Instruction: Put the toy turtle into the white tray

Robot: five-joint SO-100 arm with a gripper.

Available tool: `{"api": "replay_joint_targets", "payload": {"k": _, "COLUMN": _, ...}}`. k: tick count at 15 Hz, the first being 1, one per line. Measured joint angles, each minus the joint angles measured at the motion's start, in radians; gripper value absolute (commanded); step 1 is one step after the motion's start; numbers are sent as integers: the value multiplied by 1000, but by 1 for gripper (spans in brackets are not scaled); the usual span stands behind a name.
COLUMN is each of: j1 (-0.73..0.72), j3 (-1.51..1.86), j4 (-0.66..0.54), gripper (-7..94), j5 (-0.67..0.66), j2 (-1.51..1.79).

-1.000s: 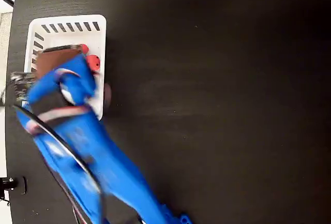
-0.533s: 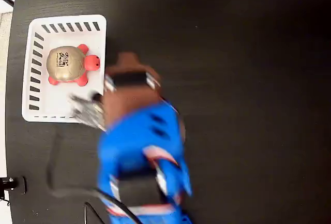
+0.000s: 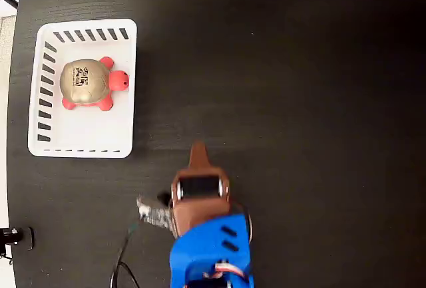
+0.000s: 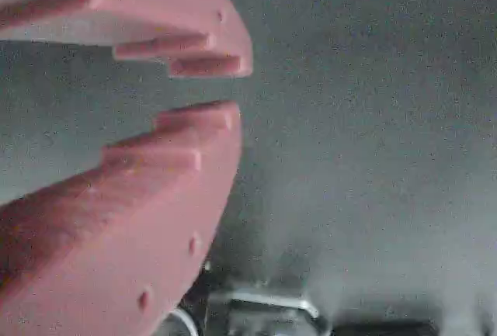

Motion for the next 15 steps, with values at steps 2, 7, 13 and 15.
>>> {"api": "replay_joint_targets", "payload": {"k": 2, "j1": -15, "j3": 66, "j4": 67, "gripper": 0, "j5": -2, "j2": 140}}
{"api": "replay_joint_targets", "payload": {"k": 7, "j1": -31, "j3": 167, "j4": 166, "gripper": 0, "j5": 12, "j2": 322}}
{"api": "replay_joint_targets", "payload": {"k": 13, "j1": -31, "j3": 167, "j4": 256, "gripper": 0, "j5": 44, "j2": 337}}
{"api": "replay_joint_targets", "payload": {"k": 15, "j1": -31, "j3": 167, "j4": 270, "gripper": 0, "j5": 51, "j2": 337}}
